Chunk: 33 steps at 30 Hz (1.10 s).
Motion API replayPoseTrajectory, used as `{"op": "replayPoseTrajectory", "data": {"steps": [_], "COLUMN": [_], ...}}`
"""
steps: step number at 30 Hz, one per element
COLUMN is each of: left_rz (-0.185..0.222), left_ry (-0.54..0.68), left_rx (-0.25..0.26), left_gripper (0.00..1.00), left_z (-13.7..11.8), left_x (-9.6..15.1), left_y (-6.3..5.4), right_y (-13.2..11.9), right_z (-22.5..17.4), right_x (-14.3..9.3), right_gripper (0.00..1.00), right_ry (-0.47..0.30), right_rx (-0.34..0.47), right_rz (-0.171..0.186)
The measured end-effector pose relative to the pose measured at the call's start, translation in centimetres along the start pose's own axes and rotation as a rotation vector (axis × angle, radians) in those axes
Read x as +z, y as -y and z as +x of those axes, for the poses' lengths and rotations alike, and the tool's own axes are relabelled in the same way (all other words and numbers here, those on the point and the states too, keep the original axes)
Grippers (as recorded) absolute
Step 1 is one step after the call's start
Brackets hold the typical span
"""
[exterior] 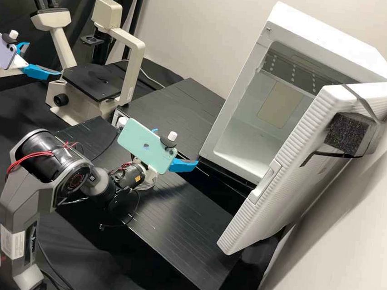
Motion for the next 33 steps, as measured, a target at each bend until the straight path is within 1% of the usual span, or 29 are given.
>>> {"op": "replayPoseTrajectory", "data": {"steps": [7,11,12,13,17,22,24,28,33], "left_rz": [0.0,0.0,0.0,0.0,0.0,0.0,0.0,0.0,0.0], "left_ry": [0.0,0.0,0.0,0.0,0.0,0.0,0.0,0.0,0.0], "left_rx": [0.0,0.0,0.0,0.0,0.0,0.0,0.0,0.0,0.0], "left_gripper": [1.0,1.0,1.0,1.0,1.0,1.0,1.0,1.0,1.0], "left_z": [0.0,0.0,0.0,0.0,0.0,0.0,0.0,0.0,0.0], "left_x": [0.0,0.0,0.0,0.0,0.0,0.0,0.0,0.0,0.0], "left_y": [0.0,0.0,0.0,0.0,0.0,0.0,0.0,0.0,0.0], "right_y": [0.0,0.0,-0.1,-0.2,-0.7,-1.4,-1.1,-0.2,0.2], "right_z": [0.0,-0.4,-0.8,-1.5,-4.3,-8.9,-11.0,-13.1,-13.4], "right_x": [0.0,0.3,0.4,0.8,1.4,1.8,2.0,2.1,2.4], "right_gripper": [1.0,1.0,1.0,1.0,1.0,1.0,1.0,1.0,1.0], "right_ry": [0.0,0.001,0.001,0.006,-0.014,-0.083,-0.096,-0.111,-0.134], "right_rx": [0.0,0.003,0.0,0.0,0.013,0.068,0.072,0.033,-0.047], "right_rz": [0.0,0.009,0.016,0.032,0.066,0.108,0.118,0.105,0.05]}}
